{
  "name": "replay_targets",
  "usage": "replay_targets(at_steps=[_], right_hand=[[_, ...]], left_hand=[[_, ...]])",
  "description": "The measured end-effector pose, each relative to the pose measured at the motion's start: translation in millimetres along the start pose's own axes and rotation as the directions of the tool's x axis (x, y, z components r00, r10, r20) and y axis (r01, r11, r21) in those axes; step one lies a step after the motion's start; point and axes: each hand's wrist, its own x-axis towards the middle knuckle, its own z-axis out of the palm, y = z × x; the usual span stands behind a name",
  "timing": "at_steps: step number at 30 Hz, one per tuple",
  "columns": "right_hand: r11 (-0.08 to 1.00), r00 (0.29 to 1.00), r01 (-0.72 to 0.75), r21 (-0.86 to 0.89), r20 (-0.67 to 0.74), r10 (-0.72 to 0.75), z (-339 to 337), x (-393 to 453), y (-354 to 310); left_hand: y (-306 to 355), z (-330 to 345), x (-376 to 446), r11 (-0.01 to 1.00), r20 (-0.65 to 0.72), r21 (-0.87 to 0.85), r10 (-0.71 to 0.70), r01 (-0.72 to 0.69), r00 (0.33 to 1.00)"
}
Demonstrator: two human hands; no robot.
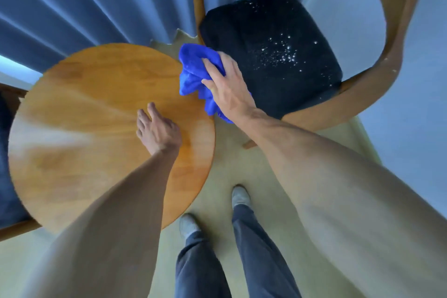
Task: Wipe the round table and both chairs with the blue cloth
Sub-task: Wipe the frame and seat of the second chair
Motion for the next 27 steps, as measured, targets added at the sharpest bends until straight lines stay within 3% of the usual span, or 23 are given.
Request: replay_targets(at_steps=[3, 7, 12, 16, 19, 21, 27], right_hand=[[0.997, 0.997, -0.074, -0.015, -0.016, 0.074, -57.0, -8.0, 22.5], [0.966, 0.979, -0.197, -0.166, -0.089, 0.184, -131.5, -26.1, 36.2], [0.935, 0.930, -0.337, -0.110, -0.197, 0.311, -189.4, -64.8, 34.5], [0.857, 0.895, -0.446, -0.257, -0.113, 0.431, -180.2, -110.1, 46.6], [0.758, 0.783, -0.582, -0.296, 0.048, 0.620, -146.6, -145.9, 66.8], [0.704, 0.715, -0.667, -0.243, 0.055, 0.697, -124.0, -162.6, 81.4], [0.720, 0.727, -0.684, -0.119, -0.032, 0.686, -103.3, -158.2, 111.3]], left_hand=[[30.6, -6.7, -28.2, 0.999, 0.034, -0.005, -0.054, 0.054, 0.998], [69.2, -26.7, -65.5, 1.000, 0.075, -0.029, 0.012, -0.010, 0.997], [109.9, -53.9, -109.5, 0.993, 0.088, -0.065, 0.106, -0.101, 0.990], [130.9, -44.2, -134.4, 0.982, 0.105, -0.076, 0.182, -0.174, 0.978], [134.0, -20.5, -145.2, 0.977, 0.122, -0.056, 0.211, -0.205, 0.970], [132.5, 0.1, -147.6, 0.976, 0.138, -0.059, 0.216, -0.209, 0.967], [131.8, 45.8, -165.1, 0.994, 0.136, -0.038, 0.102, -0.098, 0.985]])
